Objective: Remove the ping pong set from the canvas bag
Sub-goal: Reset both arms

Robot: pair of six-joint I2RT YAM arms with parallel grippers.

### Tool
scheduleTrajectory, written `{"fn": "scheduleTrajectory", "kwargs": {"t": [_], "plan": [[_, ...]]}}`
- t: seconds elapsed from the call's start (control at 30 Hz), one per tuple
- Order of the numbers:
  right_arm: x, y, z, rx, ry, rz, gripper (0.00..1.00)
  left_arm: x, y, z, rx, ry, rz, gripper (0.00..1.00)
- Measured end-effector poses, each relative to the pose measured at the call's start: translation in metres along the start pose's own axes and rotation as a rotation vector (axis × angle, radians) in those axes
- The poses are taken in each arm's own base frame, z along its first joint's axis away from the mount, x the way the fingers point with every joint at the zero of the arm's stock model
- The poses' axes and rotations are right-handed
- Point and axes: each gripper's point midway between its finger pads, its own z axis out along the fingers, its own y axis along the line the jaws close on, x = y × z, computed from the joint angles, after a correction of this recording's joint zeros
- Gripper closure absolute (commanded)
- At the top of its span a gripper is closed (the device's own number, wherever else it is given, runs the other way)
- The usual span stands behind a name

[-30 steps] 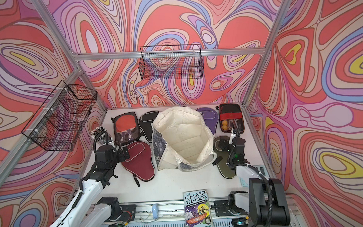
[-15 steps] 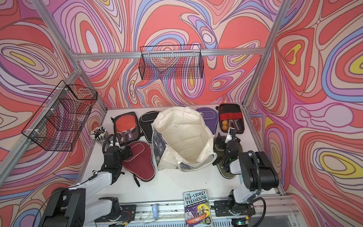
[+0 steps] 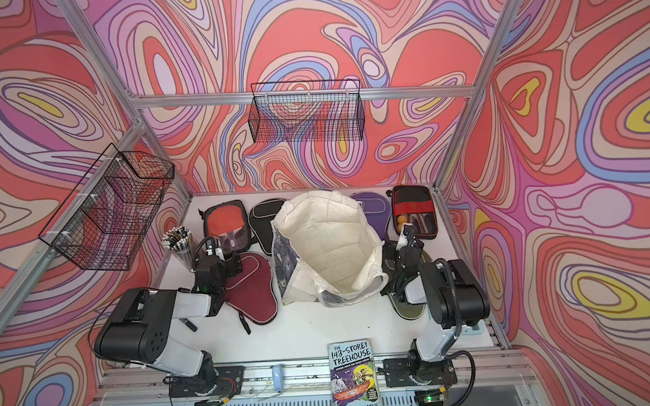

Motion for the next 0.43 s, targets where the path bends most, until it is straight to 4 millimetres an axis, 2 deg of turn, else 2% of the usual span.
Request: {"fn": "scheduleTrajectory", "kwargs": {"t": [0.2,0.43], "plan": [[0.003,-0.001,0.000,0.005,0.011,-0.007,0.02,-0.003,-0.001,0.000,0.003,-0.010,0.003,0.00],[0.003,0.011,0.004,-0.055,0.026,-0.035,0.02,-0.003,-0.001,0.000,0.003,-0.014,0.003,0.00]]}}
